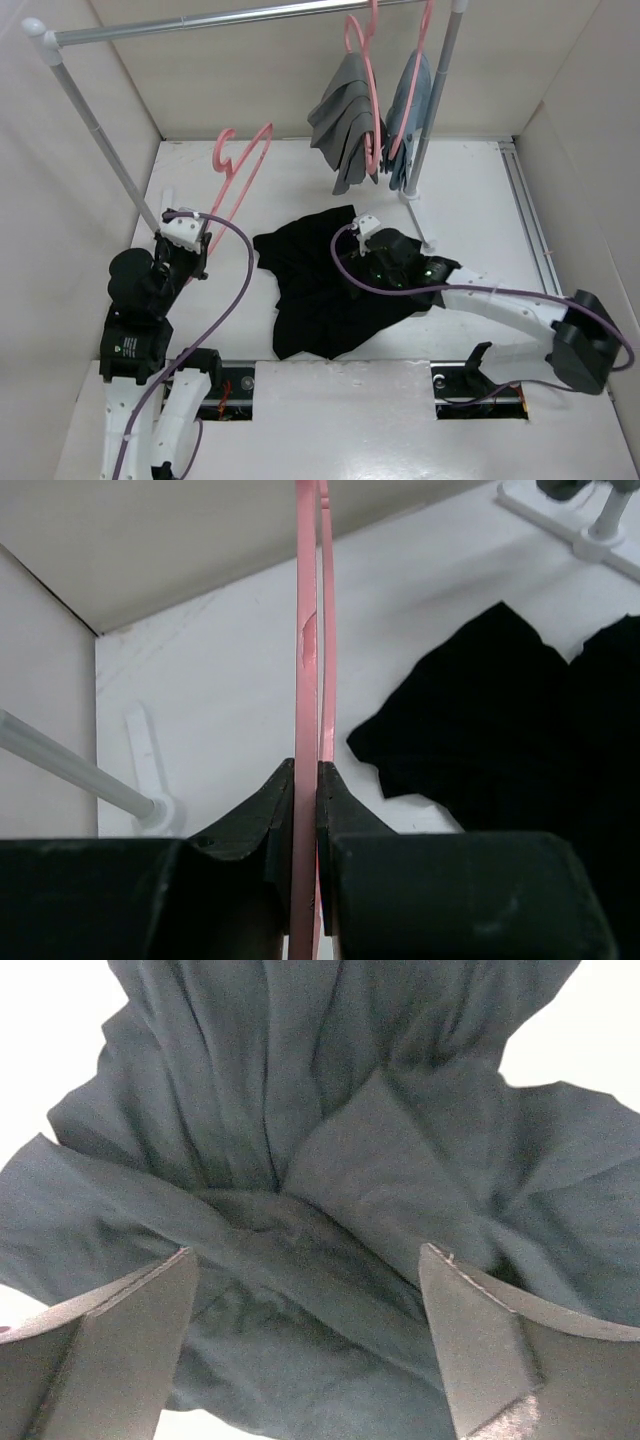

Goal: Place the t-shirt on the hanger

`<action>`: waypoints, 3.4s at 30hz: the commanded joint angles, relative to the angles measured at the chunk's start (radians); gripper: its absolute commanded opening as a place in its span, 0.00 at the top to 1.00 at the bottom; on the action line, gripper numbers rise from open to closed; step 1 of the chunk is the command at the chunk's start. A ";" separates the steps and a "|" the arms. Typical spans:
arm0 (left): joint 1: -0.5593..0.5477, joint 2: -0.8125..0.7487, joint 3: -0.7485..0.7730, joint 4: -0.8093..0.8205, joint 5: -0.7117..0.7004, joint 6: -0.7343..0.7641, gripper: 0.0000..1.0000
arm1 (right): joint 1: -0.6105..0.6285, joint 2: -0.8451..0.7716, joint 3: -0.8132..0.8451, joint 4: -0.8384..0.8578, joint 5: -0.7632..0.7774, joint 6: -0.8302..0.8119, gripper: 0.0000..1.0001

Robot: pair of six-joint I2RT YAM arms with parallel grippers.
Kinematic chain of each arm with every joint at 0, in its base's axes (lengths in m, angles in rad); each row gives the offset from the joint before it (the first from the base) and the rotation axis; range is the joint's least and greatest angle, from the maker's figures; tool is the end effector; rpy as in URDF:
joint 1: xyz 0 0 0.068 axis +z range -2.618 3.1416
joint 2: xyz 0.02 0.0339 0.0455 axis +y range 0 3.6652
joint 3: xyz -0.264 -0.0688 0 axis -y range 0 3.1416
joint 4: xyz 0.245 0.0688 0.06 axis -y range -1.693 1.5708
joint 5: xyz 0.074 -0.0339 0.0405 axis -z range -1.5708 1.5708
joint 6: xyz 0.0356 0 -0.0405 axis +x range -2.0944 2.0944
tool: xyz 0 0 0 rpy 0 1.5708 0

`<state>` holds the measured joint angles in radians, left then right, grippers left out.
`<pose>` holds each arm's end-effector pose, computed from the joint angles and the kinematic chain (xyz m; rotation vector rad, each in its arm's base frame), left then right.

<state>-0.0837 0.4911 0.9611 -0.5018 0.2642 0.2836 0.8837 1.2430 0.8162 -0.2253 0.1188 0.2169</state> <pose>0.0857 -0.0165 0.3990 0.4912 1.5246 -0.0565 0.1744 0.2059 0.2503 -0.6762 2.1556 0.4697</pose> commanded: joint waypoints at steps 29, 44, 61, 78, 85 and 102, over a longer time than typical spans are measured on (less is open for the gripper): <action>-0.002 0.038 -0.067 0.063 0.119 0.141 1.00 | 0.104 -0.535 -0.008 -0.695 0.128 0.474 0.01; -0.002 0.017 -0.180 0.026 0.245 0.310 1.00 | 0.104 -0.107 0.231 0.139 -0.128 0.232 0.01; -0.002 -0.068 -0.285 0.137 0.254 0.451 1.00 | 0.187 0.430 0.673 0.294 0.077 0.697 0.03; -0.002 -0.170 -0.312 0.083 0.409 0.542 1.00 | 0.187 0.604 0.715 0.273 0.016 0.878 0.70; -0.002 -0.220 -0.323 0.138 0.455 0.490 1.00 | 0.187 0.633 0.706 0.273 -0.048 0.935 0.47; -0.002 -0.148 -0.341 0.238 0.303 0.425 1.00 | 0.187 0.516 0.683 -0.003 0.113 0.917 0.02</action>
<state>-0.0750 0.3370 0.5823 -0.4480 0.4820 0.7391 1.0801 1.7771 1.5040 -0.1295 0.1585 1.1625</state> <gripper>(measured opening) 0.058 0.980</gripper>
